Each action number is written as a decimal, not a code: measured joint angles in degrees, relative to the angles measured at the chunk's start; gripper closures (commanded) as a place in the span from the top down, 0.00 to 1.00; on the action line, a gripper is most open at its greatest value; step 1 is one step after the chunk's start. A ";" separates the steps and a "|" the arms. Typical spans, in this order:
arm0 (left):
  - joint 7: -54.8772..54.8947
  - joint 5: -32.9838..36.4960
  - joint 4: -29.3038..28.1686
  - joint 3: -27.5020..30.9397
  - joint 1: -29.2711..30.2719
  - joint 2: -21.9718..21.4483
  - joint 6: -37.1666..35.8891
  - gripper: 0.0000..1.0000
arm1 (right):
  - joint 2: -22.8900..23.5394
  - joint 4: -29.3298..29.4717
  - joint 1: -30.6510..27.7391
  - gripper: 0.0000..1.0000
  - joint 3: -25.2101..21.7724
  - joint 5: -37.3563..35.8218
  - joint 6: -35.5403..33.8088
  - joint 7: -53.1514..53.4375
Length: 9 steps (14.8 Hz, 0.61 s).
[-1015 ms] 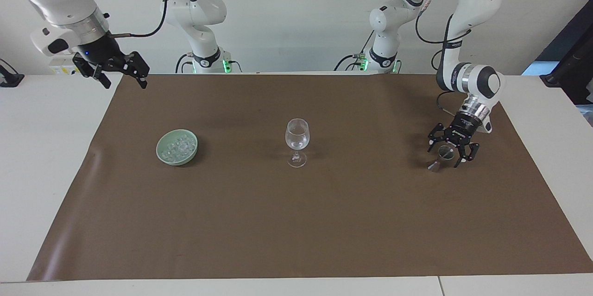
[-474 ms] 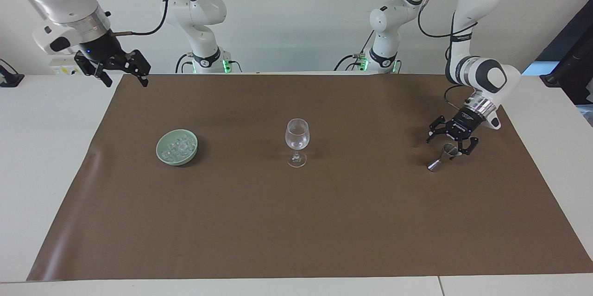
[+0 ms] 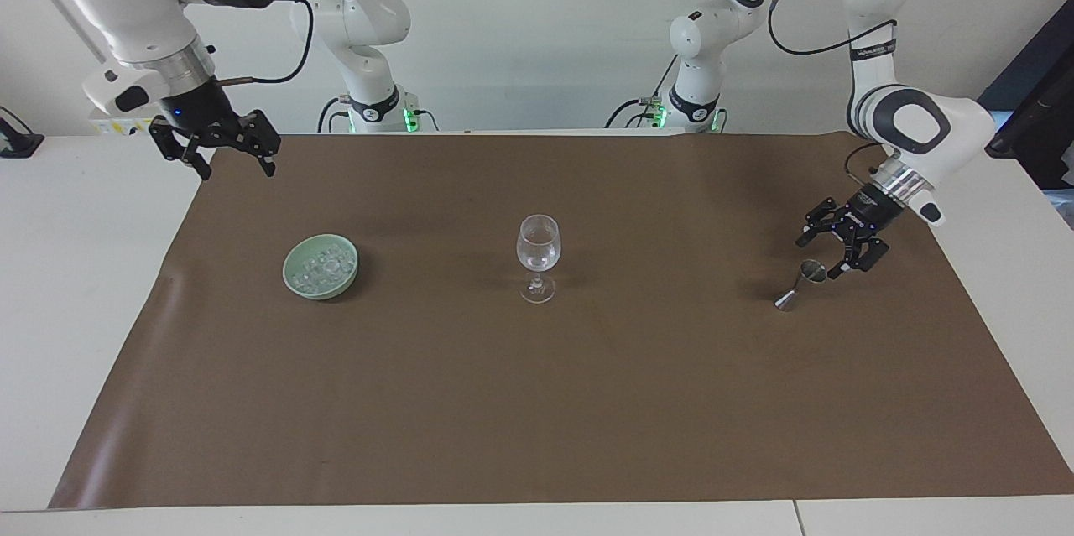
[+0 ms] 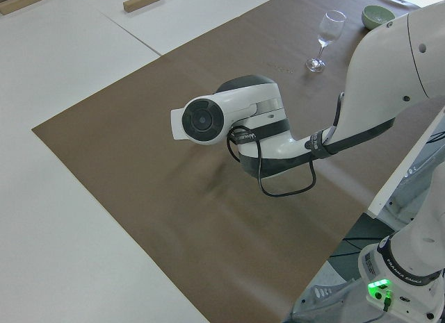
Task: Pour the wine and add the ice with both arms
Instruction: 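Lower the jigger onto the table and open the left gripper, then withdraw the left gripper while the right gripper reaches the green container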
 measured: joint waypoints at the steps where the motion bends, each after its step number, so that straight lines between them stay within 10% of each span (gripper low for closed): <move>1: -0.02 4.37 2.09 0.00 0.38 0.00 -2.15 1.00 | 0.01 -2.62 0.32 1.00 0.11 0.00 2.94 0.12; 9: 0.08 23.88 18.42 -0.56 -0.48 0.02 -11.23 1.00 | 5.94 -13.48 2.24 0.96 0.20 0.14 15.94 2.45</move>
